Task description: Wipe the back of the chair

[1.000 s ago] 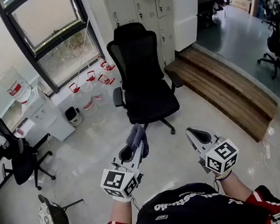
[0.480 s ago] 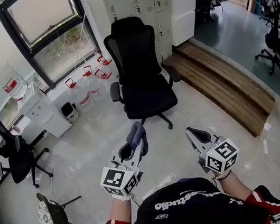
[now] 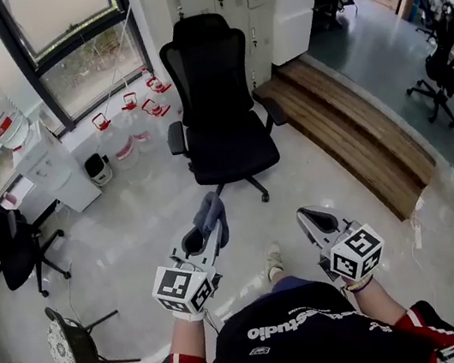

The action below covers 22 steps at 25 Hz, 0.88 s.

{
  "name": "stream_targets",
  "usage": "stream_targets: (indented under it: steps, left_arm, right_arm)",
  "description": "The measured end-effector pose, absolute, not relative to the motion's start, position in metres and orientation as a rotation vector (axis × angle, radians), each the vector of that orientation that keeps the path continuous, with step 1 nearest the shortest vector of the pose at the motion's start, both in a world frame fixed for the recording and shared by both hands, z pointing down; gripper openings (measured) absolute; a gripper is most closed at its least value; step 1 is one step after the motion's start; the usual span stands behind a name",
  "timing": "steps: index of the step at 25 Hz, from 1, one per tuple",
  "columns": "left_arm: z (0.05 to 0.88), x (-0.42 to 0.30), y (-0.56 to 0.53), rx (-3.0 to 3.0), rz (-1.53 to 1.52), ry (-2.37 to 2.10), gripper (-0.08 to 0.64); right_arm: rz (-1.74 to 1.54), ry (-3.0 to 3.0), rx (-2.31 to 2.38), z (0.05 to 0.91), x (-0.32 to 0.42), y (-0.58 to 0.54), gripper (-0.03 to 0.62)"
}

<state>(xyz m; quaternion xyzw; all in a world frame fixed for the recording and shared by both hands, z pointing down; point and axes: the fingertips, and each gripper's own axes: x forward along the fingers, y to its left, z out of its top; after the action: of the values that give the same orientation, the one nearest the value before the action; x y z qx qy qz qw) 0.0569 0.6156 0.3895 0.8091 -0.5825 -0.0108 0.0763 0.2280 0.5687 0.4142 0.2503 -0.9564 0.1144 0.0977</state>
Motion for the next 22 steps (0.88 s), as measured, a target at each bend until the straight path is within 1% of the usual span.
stream_targets:
  steps: [10,22]
  left_arm:
    - [0.396,0.012,0.558,2.322,-0.005,-1.84,0.063]
    - [0.373,-0.007,0.381,2.329,0.046,-1.898,0.063]
  right_arm:
    - [0.384,-2.868,0.605,0.426,0.179,0.493,0.014]
    - [0.389,-2.915,0.56,0.415,0.156,0.312,0.014]
